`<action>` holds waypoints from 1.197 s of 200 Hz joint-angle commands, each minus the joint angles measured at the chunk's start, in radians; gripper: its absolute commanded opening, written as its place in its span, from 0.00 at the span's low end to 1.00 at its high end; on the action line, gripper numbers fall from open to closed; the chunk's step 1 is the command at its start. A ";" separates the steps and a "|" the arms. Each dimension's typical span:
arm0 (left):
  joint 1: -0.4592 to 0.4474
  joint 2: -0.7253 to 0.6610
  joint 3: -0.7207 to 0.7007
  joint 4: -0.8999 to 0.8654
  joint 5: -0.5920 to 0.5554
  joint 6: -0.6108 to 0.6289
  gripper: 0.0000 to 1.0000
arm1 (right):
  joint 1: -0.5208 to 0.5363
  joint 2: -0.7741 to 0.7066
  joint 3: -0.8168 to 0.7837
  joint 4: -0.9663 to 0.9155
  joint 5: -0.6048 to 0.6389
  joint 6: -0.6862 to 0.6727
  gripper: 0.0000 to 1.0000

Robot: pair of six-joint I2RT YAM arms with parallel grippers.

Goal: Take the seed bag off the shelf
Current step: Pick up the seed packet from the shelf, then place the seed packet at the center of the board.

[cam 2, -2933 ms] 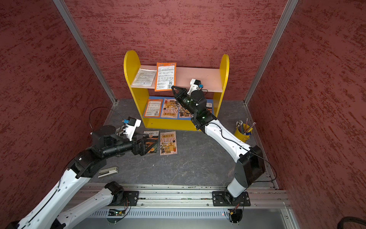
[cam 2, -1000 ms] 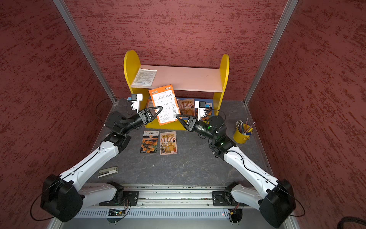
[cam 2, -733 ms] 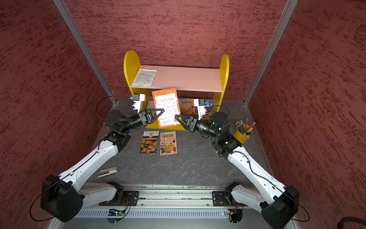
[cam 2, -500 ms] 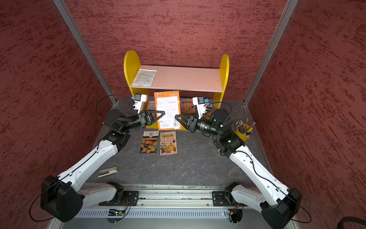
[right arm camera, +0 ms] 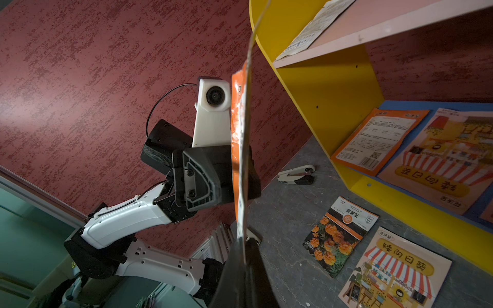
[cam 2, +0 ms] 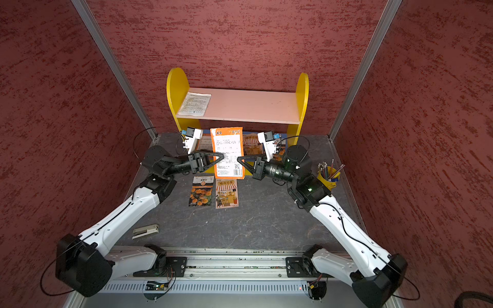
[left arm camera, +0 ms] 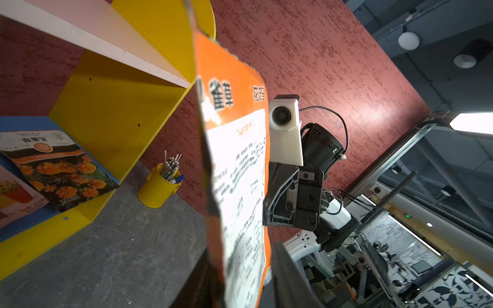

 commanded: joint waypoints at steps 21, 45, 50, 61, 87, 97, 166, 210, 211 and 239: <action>0.013 -0.034 0.045 -0.241 -0.065 0.131 0.95 | 0.003 -0.062 0.010 -0.108 0.072 -0.033 0.00; 0.035 -0.091 0.062 -0.450 -0.128 0.240 1.00 | 0.001 -0.089 0.002 -0.248 0.132 -0.062 0.00; 0.039 -0.103 0.070 -0.503 -0.144 0.267 1.00 | 0.001 -0.092 -0.003 -0.273 0.138 -0.066 0.00; 0.041 -0.128 0.084 -0.609 -0.179 0.326 1.00 | -0.003 -0.099 -0.017 -0.326 0.152 -0.073 0.00; 0.046 -0.186 0.089 -0.791 -0.255 0.411 1.00 | -0.005 -0.113 -0.073 -0.395 0.161 -0.083 0.00; 0.045 -0.212 0.074 -0.829 -0.284 0.430 1.00 | -0.007 -0.111 -0.093 -0.421 0.174 -0.087 0.00; 0.046 -0.340 -0.053 -0.879 -0.353 0.430 1.00 | -0.024 -0.035 -0.309 -0.304 0.184 -0.030 0.00; 0.045 -0.342 -0.093 -0.842 -0.352 0.405 1.00 | -0.050 0.085 -0.408 -0.131 0.204 0.026 0.00; 0.045 -0.342 -0.093 -0.842 -0.352 0.405 1.00 | -0.051 0.089 -0.409 -0.126 0.203 0.028 0.00; 0.041 -0.346 -0.118 -0.819 -0.350 0.389 1.00 | -0.084 0.201 -0.445 0.007 0.191 0.069 0.00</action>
